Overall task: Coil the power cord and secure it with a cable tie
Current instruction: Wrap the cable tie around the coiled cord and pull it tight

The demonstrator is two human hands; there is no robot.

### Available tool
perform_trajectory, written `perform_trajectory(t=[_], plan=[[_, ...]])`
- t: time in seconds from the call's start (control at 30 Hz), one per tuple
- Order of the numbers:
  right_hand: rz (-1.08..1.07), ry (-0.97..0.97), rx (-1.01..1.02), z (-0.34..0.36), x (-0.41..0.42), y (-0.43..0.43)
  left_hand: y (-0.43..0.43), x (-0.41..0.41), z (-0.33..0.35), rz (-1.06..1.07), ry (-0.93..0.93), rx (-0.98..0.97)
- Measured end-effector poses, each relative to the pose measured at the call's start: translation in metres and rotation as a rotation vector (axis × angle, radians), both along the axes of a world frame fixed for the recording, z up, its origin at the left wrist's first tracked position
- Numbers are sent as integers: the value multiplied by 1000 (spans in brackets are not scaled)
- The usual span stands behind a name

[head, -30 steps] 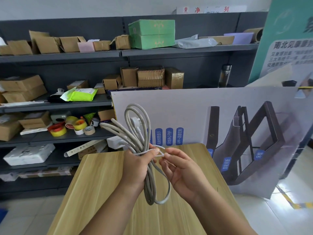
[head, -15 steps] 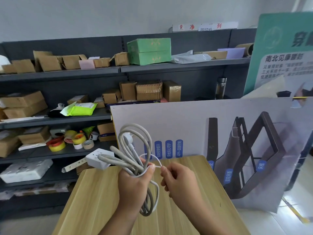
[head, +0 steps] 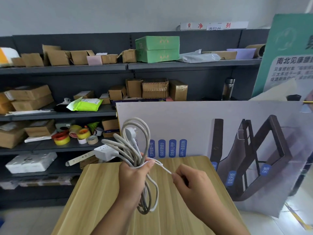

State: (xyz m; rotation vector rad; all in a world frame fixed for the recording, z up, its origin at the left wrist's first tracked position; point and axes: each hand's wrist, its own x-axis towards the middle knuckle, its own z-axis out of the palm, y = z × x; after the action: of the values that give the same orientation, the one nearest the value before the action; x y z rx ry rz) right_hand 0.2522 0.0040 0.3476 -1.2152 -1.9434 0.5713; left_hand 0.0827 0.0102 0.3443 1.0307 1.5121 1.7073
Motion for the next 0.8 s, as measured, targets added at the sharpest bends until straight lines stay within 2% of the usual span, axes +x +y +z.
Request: perform_trajectory(t=[0.13, 0.23, 0.37, 0.47, 0.57, 0.67, 0.8], plan=[[-141, 196, -9, -3, -1, 5, 0, -1, -1, -51, -87, -7], [-224, 267, -46, -10, -6, 17, -2, 3, -2, -120, -31, 6], [-191, -3, 73, -17, -11, 29, -2, 4, -4, -185, 65, -9], [-152, -187, 154, -17, -12, 37, -2, 0, -5, -228, 55, -28], [-105, -313, 24, -16, -16, 41, -1, -3, -6, -278, 57, -42], [-50, -325, -63, -14, -23, 41, -1, -3, -5, -352, 36, -68], [-49, -227, -64, -11, -26, 39, 0, -8, -7, -384, 34, -79]])
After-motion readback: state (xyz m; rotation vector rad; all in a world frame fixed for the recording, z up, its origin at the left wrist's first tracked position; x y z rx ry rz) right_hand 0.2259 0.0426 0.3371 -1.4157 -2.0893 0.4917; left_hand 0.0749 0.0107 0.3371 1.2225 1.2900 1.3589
